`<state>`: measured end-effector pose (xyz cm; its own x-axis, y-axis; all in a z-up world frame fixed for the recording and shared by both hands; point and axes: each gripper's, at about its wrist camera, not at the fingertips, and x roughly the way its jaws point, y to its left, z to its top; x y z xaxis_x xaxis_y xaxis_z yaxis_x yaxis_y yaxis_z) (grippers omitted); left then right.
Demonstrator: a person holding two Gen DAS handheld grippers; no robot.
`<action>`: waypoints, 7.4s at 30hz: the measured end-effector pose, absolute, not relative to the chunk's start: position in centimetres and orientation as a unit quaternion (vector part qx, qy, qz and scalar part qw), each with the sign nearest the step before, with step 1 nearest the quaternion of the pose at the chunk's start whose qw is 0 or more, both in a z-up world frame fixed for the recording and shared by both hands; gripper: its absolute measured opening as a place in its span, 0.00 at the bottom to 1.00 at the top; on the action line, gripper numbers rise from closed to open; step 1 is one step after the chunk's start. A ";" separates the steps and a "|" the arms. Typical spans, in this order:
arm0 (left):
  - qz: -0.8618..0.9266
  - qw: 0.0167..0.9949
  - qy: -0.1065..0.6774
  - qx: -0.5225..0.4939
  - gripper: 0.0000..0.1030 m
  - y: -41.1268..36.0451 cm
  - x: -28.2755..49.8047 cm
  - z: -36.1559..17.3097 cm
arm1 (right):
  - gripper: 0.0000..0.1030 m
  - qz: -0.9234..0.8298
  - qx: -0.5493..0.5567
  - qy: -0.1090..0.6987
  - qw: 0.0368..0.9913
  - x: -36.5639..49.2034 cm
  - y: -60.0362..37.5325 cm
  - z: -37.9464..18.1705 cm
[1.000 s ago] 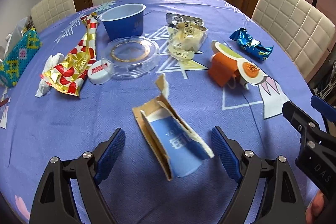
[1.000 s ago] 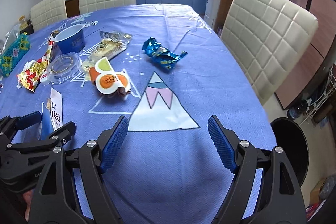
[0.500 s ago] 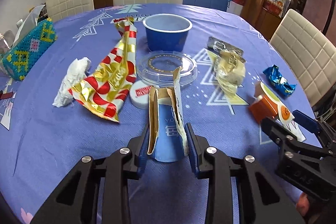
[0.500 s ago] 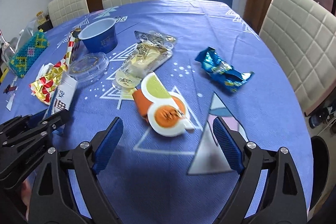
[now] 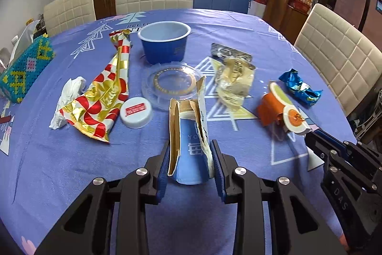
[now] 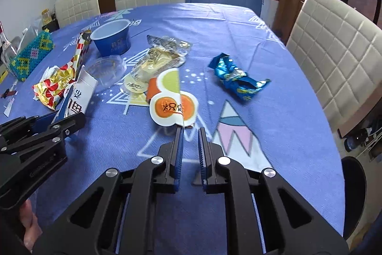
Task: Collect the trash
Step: 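Grasp the orange-and-white snack wrapper with right tool while left tool holds the packet, then carry both items to the bin and release the snack wrapper from right tool, then open the left tool over the bin to drop the blue paper packet, then move both tools back over the table toward the remaining wrappers, then grasp the red-gold candy wrapper with left tool while right tool grasps the yellow snack bag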
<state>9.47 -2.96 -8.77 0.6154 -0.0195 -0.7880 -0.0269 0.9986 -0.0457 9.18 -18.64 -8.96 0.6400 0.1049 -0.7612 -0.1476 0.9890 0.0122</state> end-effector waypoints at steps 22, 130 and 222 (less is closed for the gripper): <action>0.070 0.910 0.405 -0.044 0.31 1.4 11.8 -6.6 | 0.71 0.102 -0.057 0.404 0.907 14.3 -14.3 -8.6; -0.271 0.869 0.386 0.148 0.79 -44.4 3.9 -6.4 | 0.94 -0.273 0.141 0.342 0.888 -4.8 -58.1 -10.0; -0.006 0.908 0.416 -0.046 0.10 7.3 13.4 -6.5 | 0.25 0.062 -0.027 0.434 0.898 14.3 -11.9 -8.4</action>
